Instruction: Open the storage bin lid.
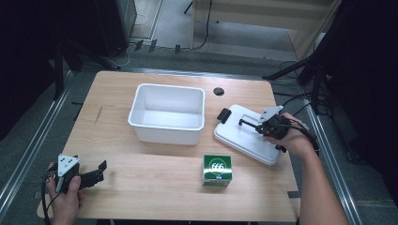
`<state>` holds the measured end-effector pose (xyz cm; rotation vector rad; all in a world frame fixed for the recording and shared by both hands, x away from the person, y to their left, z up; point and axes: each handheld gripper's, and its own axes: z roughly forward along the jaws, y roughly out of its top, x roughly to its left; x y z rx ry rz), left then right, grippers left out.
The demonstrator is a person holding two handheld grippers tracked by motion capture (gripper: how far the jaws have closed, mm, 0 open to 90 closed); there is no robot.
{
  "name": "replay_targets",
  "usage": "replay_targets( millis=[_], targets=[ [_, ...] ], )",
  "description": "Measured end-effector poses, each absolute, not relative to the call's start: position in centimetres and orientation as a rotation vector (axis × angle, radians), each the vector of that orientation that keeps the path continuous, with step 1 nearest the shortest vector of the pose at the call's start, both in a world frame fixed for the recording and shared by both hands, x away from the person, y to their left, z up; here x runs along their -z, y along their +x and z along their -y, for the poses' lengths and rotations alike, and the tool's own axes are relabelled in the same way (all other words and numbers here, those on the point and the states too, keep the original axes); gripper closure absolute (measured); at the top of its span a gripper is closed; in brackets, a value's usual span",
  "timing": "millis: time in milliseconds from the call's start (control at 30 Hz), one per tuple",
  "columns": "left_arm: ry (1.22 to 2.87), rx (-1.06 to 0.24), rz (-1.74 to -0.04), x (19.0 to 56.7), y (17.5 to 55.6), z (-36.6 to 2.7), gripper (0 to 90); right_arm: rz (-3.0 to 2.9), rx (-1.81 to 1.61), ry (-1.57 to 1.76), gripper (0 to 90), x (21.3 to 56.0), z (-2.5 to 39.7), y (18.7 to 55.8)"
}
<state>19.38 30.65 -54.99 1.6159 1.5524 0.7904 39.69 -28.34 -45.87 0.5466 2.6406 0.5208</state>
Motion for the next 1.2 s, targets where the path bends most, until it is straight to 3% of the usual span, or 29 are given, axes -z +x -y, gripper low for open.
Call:
replay_targets(
  millis=[467, 933, 1200],
  targets=[
    [1.612, -0.787, -1.553, 55.0, 19.4, -30.7, 0.2, -2.657, -0.469, 0.508, 84.3, 47.4, 27.5, 39.6],
    [1.621, -0.790, -1.554, 55.0, 19.4, -30.6, 0.2, -2.668, -0.641, 0.537, 52.5, 45.7, 27.8, 38.8],
    [1.629, -0.786, -1.552, 55.0, 19.4, -30.6, 0.2, -2.702, -0.662, 0.542, 44.9, 45.2, 28.0, 38.4]
  ],
)
